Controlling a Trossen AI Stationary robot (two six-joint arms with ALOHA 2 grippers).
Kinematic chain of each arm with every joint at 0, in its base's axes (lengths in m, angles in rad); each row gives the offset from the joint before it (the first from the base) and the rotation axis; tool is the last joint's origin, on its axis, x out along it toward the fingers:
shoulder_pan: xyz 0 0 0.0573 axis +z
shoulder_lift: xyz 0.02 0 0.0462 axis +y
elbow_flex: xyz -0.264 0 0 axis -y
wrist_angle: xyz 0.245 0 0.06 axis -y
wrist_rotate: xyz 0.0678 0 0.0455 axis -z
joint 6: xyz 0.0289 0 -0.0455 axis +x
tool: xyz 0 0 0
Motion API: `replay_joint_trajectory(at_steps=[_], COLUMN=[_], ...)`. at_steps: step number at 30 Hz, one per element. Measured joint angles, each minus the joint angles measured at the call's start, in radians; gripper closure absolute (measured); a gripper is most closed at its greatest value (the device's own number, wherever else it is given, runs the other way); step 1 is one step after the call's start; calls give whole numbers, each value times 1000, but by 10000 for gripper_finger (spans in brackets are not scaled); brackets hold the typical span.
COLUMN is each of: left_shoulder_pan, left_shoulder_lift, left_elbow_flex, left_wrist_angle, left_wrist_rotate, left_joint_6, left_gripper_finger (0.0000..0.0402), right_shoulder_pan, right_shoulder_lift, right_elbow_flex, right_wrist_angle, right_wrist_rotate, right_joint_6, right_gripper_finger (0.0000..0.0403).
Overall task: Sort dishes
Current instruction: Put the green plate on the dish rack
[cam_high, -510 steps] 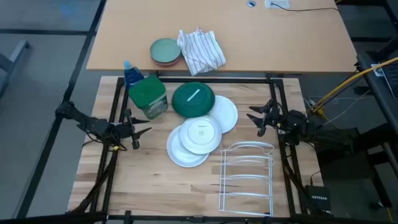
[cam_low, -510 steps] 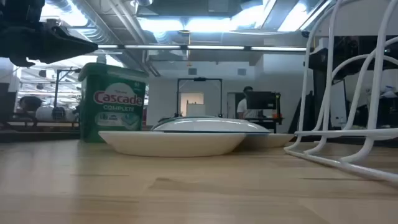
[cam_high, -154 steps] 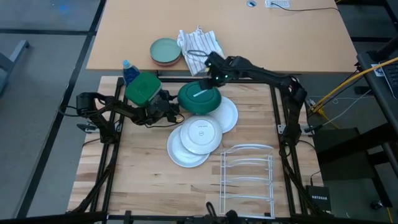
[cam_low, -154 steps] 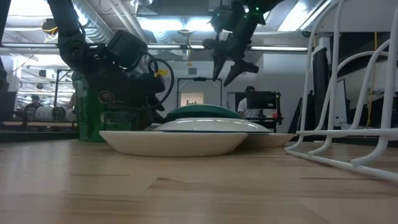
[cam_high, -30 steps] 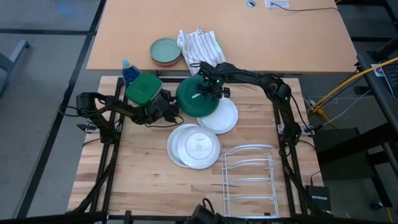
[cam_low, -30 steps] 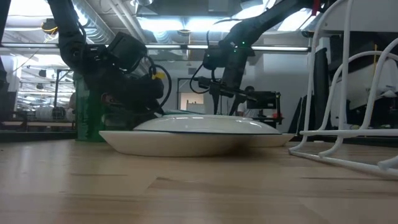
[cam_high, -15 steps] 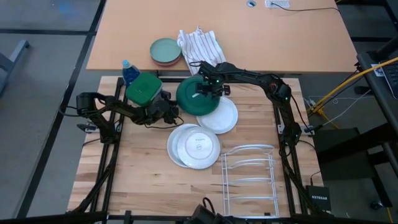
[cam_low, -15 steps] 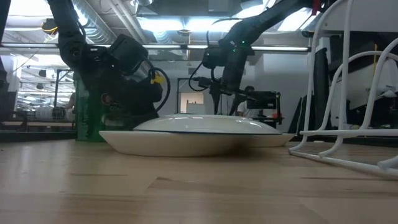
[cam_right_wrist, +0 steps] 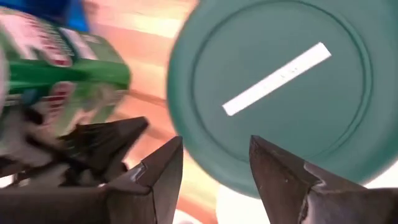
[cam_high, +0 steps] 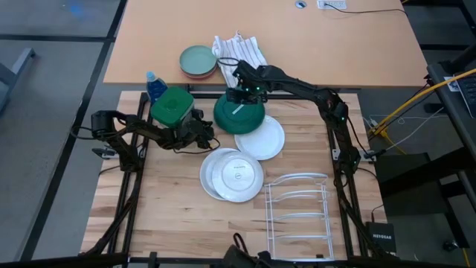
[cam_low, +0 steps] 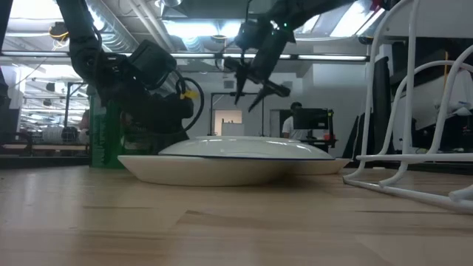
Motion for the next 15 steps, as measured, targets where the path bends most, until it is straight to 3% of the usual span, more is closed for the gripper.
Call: replay_joint_trajectory(at_steps=[15], left_shoulder_pan=[-18], left_shoulder_lift=[0], left_elbow_flex=[-2], left_wrist_angle=[-7], left_wrist_rotate=[44], left_joint_6=[-72], left_gripper_finger=[397], right_shoulder_pan=[-33], right_shoulder_lift=[-2], right_elbow_flex=[81], right_wrist_angle=[-132], right_wrist_rotate=[85], right_joint_6=[-19], right_gripper_finger=[217])
